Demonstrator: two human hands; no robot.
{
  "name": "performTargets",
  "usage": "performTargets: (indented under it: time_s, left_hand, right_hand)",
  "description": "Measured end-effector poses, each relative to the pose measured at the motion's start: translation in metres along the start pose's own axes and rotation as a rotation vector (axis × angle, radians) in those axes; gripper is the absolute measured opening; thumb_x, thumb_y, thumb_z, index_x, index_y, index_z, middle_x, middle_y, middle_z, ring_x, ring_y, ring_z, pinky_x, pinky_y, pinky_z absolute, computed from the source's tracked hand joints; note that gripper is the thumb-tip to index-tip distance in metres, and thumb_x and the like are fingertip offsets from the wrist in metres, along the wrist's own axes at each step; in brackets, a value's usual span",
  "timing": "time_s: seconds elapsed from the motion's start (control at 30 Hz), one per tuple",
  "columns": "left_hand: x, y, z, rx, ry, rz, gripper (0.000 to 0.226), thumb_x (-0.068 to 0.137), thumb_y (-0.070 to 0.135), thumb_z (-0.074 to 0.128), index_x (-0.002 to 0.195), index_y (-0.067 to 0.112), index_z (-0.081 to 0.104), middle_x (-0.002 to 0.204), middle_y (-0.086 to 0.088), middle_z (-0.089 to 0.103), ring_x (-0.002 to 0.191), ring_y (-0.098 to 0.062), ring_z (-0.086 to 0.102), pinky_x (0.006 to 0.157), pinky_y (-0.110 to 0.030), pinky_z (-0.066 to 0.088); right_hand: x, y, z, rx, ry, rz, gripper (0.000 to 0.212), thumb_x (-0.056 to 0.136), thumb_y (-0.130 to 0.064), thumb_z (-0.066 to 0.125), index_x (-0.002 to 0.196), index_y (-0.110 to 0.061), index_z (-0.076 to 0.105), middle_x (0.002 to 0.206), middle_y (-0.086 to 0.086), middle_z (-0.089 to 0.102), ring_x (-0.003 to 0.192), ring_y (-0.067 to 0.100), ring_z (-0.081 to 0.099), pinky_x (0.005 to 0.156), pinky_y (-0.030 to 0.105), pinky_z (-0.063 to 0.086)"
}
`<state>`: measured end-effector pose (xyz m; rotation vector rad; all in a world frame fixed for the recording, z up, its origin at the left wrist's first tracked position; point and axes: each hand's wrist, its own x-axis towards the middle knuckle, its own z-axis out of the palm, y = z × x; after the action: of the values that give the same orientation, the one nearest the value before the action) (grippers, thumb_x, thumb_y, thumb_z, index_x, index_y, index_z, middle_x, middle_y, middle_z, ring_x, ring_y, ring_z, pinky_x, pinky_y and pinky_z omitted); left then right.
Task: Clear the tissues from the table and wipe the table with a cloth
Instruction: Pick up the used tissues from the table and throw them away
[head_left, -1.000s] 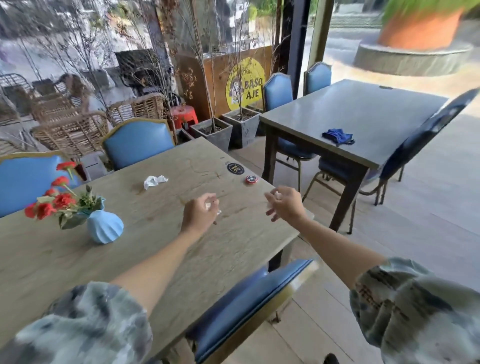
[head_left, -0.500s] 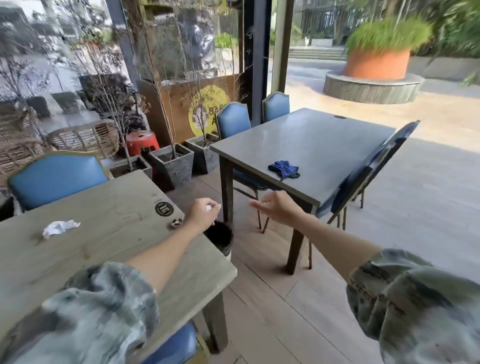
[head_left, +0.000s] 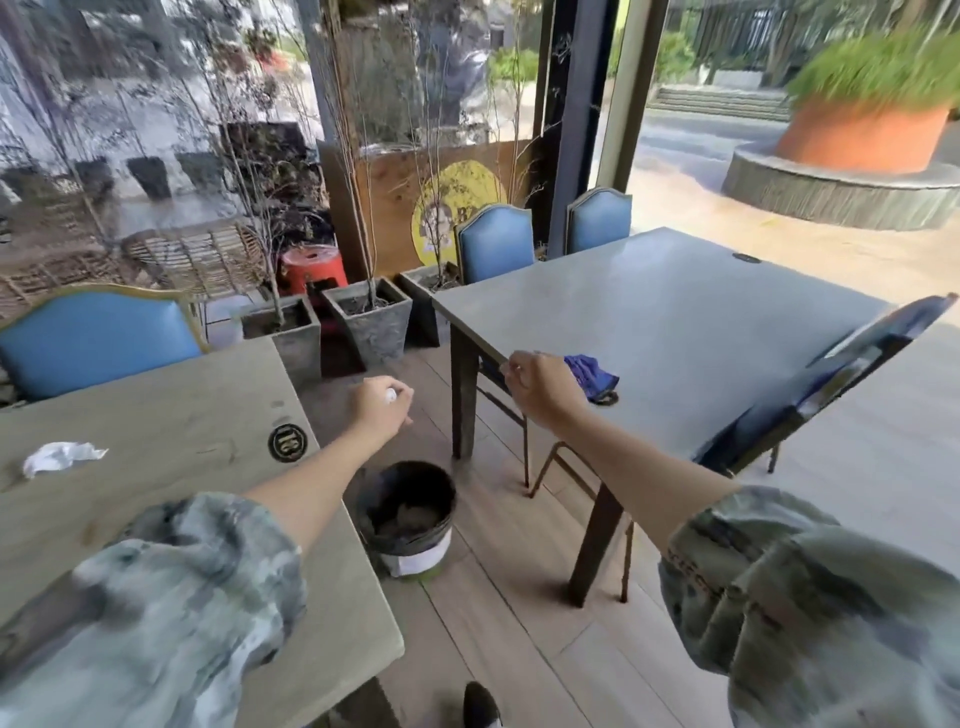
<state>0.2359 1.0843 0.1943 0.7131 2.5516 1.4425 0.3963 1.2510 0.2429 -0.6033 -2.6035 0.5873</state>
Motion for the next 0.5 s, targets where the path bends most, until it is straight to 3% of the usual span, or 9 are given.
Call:
performTargets:
  time_s: [0.07, 0.13, 0.2, 0.5]
  left_hand:
    - [0.032, 0.000, 0.005, -0.010, 0.076, -0.016, 0.015, 0.087, 0.009, 0.062, 0.072, 0.013, 0.063, 0.058, -0.002, 0.061, 0.041, -0.008, 0.061, 0.041, -0.014, 0.044]
    - [0.070, -0.002, 0.011, 0.004, 0.131, -0.029, 0.016, 0.084, 0.013, 0.063, 0.070, 0.018, 0.067, 0.069, -0.006, 0.068, 0.057, -0.021, 0.067, 0.055, -0.026, 0.055]
    - [0.107, -0.001, 0.016, 0.072, 0.153, -0.039, 0.012, 0.084, 0.018, 0.063, 0.075, 0.017, 0.072, 0.077, -0.007, 0.072, 0.074, -0.028, 0.068, 0.069, -0.035, 0.057]
    - [0.234, 0.010, 0.009, 0.173, 0.227, -0.083, 0.015, 0.086, 0.024, 0.061, 0.072, 0.022, 0.065, 0.074, -0.007, 0.071, 0.073, -0.029, 0.067, 0.069, -0.035, 0.056]
  right_hand:
    - [0.033, 0.012, 0.010, -0.002, -0.032, -0.053, 0.016, 0.095, -0.020, 0.051, 0.095, -0.014, 0.066, 0.089, -0.001, 0.057, 0.076, 0.018, 0.052, 0.065, 0.027, 0.038]
    - [0.073, 0.022, 0.018, -0.036, -0.069, -0.093, 0.014, 0.095, -0.018, 0.052, 0.096, -0.014, 0.066, 0.093, 0.000, 0.060, 0.077, 0.016, 0.051, 0.064, 0.026, 0.037]
    - [0.116, 0.030, 0.024, -0.062, -0.072, -0.101, 0.015, 0.095, -0.017, 0.052, 0.097, -0.014, 0.066, 0.094, 0.004, 0.065, 0.079, 0.022, 0.058, 0.064, 0.031, 0.046]
    - [0.288, 0.043, 0.050, -0.124, -0.167, -0.187, 0.019, 0.090, -0.026, 0.054, 0.091, -0.014, 0.068, 0.088, 0.013, 0.069, 0.079, 0.033, 0.063, 0.062, 0.034, 0.051]
